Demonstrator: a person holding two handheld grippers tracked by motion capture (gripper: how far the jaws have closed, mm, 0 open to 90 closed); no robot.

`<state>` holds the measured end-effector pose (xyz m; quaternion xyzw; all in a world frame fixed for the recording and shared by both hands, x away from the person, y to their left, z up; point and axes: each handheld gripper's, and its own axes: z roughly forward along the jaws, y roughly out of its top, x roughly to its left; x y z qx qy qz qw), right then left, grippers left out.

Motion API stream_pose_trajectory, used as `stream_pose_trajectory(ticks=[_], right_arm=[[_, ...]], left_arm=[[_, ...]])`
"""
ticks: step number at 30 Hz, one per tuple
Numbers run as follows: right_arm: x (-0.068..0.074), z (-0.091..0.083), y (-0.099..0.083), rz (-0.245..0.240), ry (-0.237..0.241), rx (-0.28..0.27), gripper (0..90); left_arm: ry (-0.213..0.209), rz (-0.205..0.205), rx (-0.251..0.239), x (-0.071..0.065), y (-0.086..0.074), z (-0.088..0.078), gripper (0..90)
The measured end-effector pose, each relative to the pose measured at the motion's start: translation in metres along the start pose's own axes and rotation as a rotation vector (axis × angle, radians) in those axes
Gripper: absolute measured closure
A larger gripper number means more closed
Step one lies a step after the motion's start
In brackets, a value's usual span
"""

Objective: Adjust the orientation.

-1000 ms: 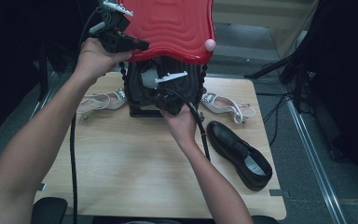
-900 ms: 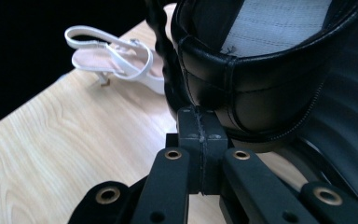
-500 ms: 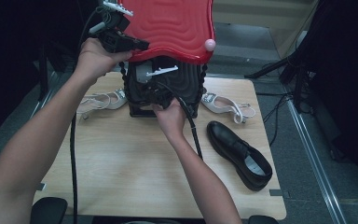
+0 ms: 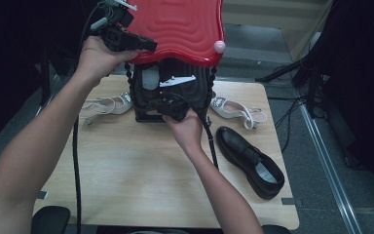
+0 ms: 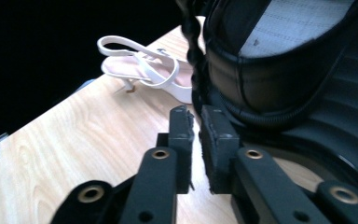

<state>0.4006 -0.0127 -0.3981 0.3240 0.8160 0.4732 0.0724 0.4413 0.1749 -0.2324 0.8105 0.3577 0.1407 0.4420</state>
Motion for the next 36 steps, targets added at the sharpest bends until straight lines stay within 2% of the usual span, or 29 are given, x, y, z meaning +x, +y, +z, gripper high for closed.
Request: stream_pose_trajectory(ticks=[1,2,6,9,14,18,23,26,27,28,29,32,34,35,36], right_arm=[[0.000,0.000,0.000,0.000,0.000,0.000,79.9],[-0.001,-0.006,-0.006,-0.022,0.020,-0.016,74.5],[-0.002,-0.021,-0.019,-0.036,0.021,-0.027,72.5],[-0.002,-0.029,-0.028,-0.013,0.029,-0.029,71.0],[-0.001,-0.038,-0.045,0.011,0.009,-0.031,69.2],[-0.002,-0.042,-0.052,0.020,0.018,-0.022,69.9],[-0.003,-0.050,-0.067,0.023,0.032,-0.003,76.8],[-0.002,-0.053,-0.073,0.026,0.022,-0.006,77.5],[-0.001,-0.055,-0.078,0.027,-0.001,-0.002,78.0],[-0.001,-0.055,-0.078,0.027,-0.001,-0.002,78.0],[-0.004,-0.057,-0.083,0.060,0.031,0.004,78.0],[-0.007,-0.059,-0.091,0.092,0.075,0.015,71.0],[-0.008,-0.060,-0.093,0.102,0.073,0.022,67.7],[-0.010,-0.061,-0.097,0.112,0.082,0.053,63.0],[-0.011,-0.061,-0.099,0.118,0.086,0.067,63.7]], left_arm=[[0.000,0.000,0.000,0.000,0.000,0.000,72.6],[-0.021,0.007,-0.016,-0.003,-0.001,-0.009,70.9],[-0.041,0.019,-0.027,-0.010,-0.007,-0.024,67.7],[-0.058,0.028,-0.035,-0.018,-0.016,-0.033,65.7],[-0.087,0.040,-0.031,-0.032,-0.034,-0.040,61.8],[-0.099,0.034,-0.004,-0.036,-0.046,-0.036,59.4],[-0.129,0.020,0.022,-0.039,-0.070,-0.023,58.3],[-0.121,0.019,0.030,-0.040,-0.077,-0.019,58.2],[-0.122,0.016,0.036,-0.041,-0.081,-0.016,58.2],[-0.126,0.015,0.039,-0.041,-0.084,-0.014,58.2],[-0.126,0.012,0.040,-0.041,-0.087,-0.012,58.2],[-0.153,-0.002,0.047,-0.042,-0.101,-0.003,58.3],[-0.155,-0.005,0.050,-0.042,-0.104,-0.001,58.2],[-0.153,-0.006,0.059,-0.043,-0.111,0.004,58.3],[-0.153,-0.007,0.068,-0.043,-0.114,0.007,58.2]])
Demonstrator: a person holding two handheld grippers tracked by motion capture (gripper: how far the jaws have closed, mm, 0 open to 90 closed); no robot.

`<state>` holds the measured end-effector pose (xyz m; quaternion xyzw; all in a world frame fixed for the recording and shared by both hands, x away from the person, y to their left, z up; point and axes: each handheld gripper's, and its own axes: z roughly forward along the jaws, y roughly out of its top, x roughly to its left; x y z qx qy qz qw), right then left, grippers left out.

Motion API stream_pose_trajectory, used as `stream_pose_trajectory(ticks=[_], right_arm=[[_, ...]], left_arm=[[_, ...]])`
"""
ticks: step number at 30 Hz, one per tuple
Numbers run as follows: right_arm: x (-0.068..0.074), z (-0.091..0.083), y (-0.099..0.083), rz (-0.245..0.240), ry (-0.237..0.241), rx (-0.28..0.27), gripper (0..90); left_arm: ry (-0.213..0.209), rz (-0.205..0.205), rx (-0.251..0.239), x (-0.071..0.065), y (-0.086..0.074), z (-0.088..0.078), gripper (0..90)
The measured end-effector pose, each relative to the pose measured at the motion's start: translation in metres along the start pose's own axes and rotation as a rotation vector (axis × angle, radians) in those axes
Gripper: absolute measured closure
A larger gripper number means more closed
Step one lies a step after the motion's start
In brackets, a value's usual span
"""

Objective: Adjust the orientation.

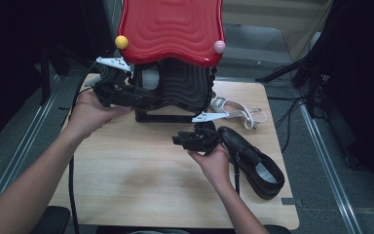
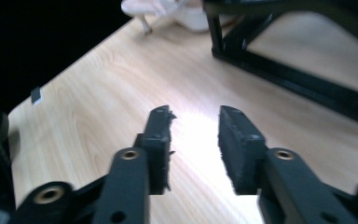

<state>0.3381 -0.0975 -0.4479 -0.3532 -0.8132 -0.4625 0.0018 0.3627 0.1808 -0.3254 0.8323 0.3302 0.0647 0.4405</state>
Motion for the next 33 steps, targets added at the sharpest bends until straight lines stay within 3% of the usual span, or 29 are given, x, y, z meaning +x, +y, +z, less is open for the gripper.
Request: stream_pose_trajectory(ticks=[4,9,10,15,16,17,19,22,24,28,33], right_arm=[[0.000,-0.006,-0.009,-0.026,-0.012,0.003,67.0],[0.000,-0.014,-0.014,-0.046,-0.011,0.001,62.7],[0.001,-0.018,-0.017,-0.075,-0.028,-0.001,60.5],[0.001,-0.027,-0.025,-0.111,-0.035,-0.042,59.8],[0.002,-0.030,-0.031,-0.149,-0.055,-0.066,60.1],[0.003,-0.031,-0.033,-0.152,-0.086,-0.062,60.1],[0.003,-0.034,-0.038,-0.149,-0.113,-0.050,60.6],[-0.002,-0.037,-0.043,-0.090,-0.093,0.000,63.7],[-0.004,-0.039,-0.047,-0.098,-0.113,-0.005,64.7],[-0.008,-0.043,-0.051,-0.097,-0.109,-0.009,64.3],[-0.016,-0.052,-0.056,-0.040,-0.113,-0.015,62.4]], left_arm=[[-0.015,-0.017,0.015,0.001,-0.011,0.010,56.7],[-0.019,-0.021,0.036,0.001,-0.021,0.019,54.5],[-0.018,-0.023,0.035,0.001,-0.024,0.022,54.5],[-0.019,-0.028,0.052,0.000,-0.038,0.031,54.7],[-0.024,-0.029,0.059,0.000,-0.043,0.034,54.6],[-0.022,-0.030,0.059,0.000,-0.047,0.035,54.7],[-0.024,-0.032,0.061,0.001,-0.050,0.036,54.7],[-0.033,-0.057,0.058,0.002,-0.061,0.040,54.8],[-0.038,-0.067,0.070,0.003,-0.067,0.044,54.9],[-0.014,-0.062,0.091,0.003,-0.077,0.052,55.0],[-0.058,-0.083,0.089,0.001,-0.091,0.063,55.0]])
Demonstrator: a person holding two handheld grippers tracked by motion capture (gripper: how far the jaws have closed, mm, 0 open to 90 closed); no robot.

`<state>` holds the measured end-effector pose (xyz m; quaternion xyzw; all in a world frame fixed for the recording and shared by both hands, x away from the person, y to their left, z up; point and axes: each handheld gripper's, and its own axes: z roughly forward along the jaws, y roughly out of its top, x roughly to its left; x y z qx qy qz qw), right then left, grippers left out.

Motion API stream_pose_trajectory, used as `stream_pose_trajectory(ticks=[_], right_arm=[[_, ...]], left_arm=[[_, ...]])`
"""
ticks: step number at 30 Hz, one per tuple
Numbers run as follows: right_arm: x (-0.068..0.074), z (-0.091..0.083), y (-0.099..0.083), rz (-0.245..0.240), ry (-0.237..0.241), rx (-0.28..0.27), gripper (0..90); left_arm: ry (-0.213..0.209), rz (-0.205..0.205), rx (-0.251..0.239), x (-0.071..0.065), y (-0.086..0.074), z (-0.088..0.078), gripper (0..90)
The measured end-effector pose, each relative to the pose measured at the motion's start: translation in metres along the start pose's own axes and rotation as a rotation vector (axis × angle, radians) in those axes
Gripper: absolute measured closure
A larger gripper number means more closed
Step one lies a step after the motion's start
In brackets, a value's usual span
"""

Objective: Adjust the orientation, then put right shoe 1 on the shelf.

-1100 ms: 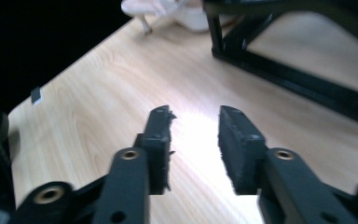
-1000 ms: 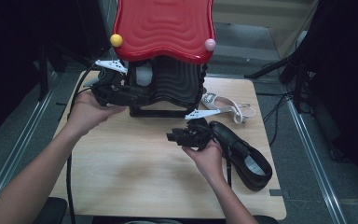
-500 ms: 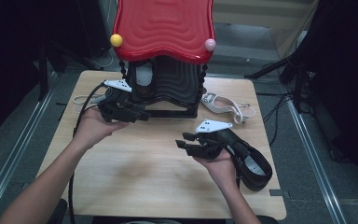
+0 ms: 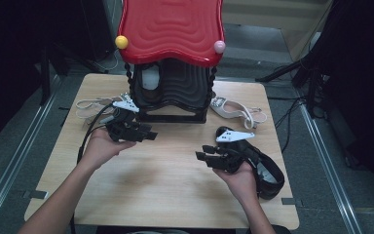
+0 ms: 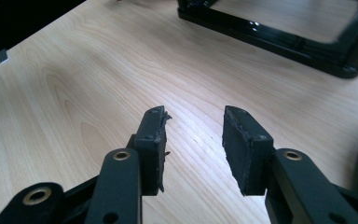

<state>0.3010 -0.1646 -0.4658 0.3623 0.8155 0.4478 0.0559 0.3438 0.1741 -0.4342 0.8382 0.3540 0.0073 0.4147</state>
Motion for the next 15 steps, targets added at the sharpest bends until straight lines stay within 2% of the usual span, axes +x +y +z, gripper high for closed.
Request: stream_pose_trajectory(ticks=[3,4,6,7,9,10,15], right_arm=[[-0.003,-0.006,-0.003,0.001,-0.023,-0.005,64.0],[-0.003,-0.006,-0.003,0.001,-0.023,-0.005,64.0],[-0.006,-0.012,-0.005,-0.012,-0.047,-0.006,65.3],[-0.007,-0.015,-0.006,-0.016,-0.051,-0.005,65.3],[-0.009,-0.017,-0.007,-0.020,-0.060,-0.006,64.3],[-0.012,-0.023,-0.010,-0.003,-0.067,-0.004,62.5],[-0.021,-0.037,-0.018,0.018,-0.100,-0.011,62.7]], left_arm=[[0.000,-0.003,-0.008,0.000,-0.005,0.003,55.3],[-0.007,-0.008,-0.002,0.001,-0.006,0.005,55.3],[0.004,-0.003,0.014,0.002,-0.009,0.008,55.6],[-0.011,-0.017,0.010,0.003,-0.013,0.010,55.6],[-0.010,-0.020,0.009,0.003,-0.015,0.011,55.7],[-0.012,-0.018,0.011,0.003,-0.018,0.013,55.7],[-0.013,-0.023,0.024,0.004,-0.022,0.018,55.8]])
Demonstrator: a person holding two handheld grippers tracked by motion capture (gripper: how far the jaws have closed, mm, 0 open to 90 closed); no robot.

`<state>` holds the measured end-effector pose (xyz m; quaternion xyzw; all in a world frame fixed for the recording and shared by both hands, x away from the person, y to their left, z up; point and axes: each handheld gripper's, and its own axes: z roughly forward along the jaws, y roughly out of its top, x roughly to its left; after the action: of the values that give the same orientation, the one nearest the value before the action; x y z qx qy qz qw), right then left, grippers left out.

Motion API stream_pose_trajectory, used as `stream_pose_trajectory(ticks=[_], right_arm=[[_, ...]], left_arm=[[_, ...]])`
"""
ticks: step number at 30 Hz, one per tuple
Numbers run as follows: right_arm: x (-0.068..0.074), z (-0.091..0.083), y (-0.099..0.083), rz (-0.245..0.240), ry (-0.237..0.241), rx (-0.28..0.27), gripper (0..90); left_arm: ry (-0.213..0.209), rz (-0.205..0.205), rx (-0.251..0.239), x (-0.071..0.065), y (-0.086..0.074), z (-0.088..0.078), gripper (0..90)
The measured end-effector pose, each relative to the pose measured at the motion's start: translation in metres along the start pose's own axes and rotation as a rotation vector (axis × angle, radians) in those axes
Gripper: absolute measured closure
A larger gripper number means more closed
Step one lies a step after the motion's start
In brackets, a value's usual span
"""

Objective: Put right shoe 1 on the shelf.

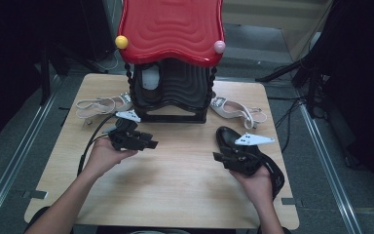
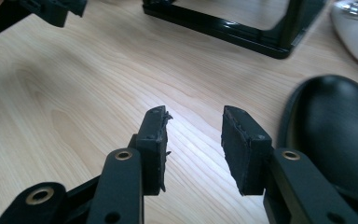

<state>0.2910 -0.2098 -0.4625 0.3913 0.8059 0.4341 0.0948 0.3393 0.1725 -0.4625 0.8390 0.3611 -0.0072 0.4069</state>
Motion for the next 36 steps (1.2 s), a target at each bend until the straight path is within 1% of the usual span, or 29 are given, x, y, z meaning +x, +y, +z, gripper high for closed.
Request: stream_pose_trajectory(ticks=[3,6,8,10,11,12,14,16,19,22,23,24,26,29,31,32,34,35,36], right_arm=[[-0.004,-0.005,-0.004,0.006,-0.017,-0.001,62.9],[-0.005,-0.008,-0.005,0.017,-0.025,0.006,62.3],[-0.006,-0.012,-0.009,0.034,-0.037,0.027,61.8],[-0.007,-0.014,-0.010,0.035,-0.043,0.032,61.3],[-0.009,-0.018,-0.013,0.043,-0.070,0.037,61.1],[-0.010,-0.020,-0.014,0.052,-0.075,0.038,61.3],[-0.011,-0.023,-0.015,0.061,-0.079,0.041,61.3],[-0.015,-0.029,-0.019,0.069,-0.097,0.053,61.2],[-0.019,-0.037,-0.022,0.092,-0.113,0.054,61.4],[-0.023,-0.046,-0.025,0.104,-0.137,0.038,62.1],[-0.023,-0.046,-0.025,0.104,-0.137,0.038,62.1],[-0.025,-0.054,-0.029,0.116,-0.131,0.018,63.4],[-0.026,-0.061,-0.032,0.124,-0.130,0.005,64.2],[-0.028,-0.069,-0.032,0.135,-0.136,0.010,65.7],[-0.028,-0.071,-0.032,0.131,-0.145,0.007,66.5],[-0.030,-0.076,-0.032,0.139,-0.156,0.010,67.2],[-0.030,-0.078,-0.034,0.147,-0.160,0.011,67.2],[-0.031,-0.082,-0.039,0.149,-0.195,0.031,66.7],[-0.032,-0.083,-0.042,0.149,-0.206,0.039,66.6]], left_arm=[[-0.015,0.003,-0.002,0.000,0.001,0.004,55.8],[-0.018,0.013,0.002,-0.001,0.003,0.007,55.8],[-0.023,0.020,0.000,-0.001,0.004,0.011,55.7],[-0.028,0.020,0.000,-0.002,0.005,0.012,55.6],[-0.029,0.020,-0.001,-0.002,0.005,0.014,55.4],[-0.026,0.034,0.019,-0.002,0.007,0.015,55.3],[-0.023,0.036,0.017,-0.003,0.008,0.016,55.3],[-0.036,0.040,0.011,-0.003,0.010,0.016,55.2],[-0.047,0.036,0.007,-0.001,0.011,0.017,55.3],[-0.043,0.036,0.009,0.000,0.011,0.017,55.2],[-0.043,0.036,0.010,0.001,0.011,0.017,55.2],[-0.042,0.034,0.009,0.001,0.011,0.016,55.2],[-0.038,0.033,0.006,0.001,0.011,0.015,55.2],[-0.035,0.032,0.004,0.002,0.011,0.015,55.2],[-0.036,0.031,0.004,0.002,0.011,0.014,55.2],[-0.033,0.031,0.002,0.002,0.010,0.013,55.2],[-0.031,0.030,0.000,0.003,0.010,0.013,55.1],[-0.031,0.028,0.000,0.003,0.010,0.013,55.1],[-0.033,0.028,0.001,0.004,0.010,0.013,55.0]])
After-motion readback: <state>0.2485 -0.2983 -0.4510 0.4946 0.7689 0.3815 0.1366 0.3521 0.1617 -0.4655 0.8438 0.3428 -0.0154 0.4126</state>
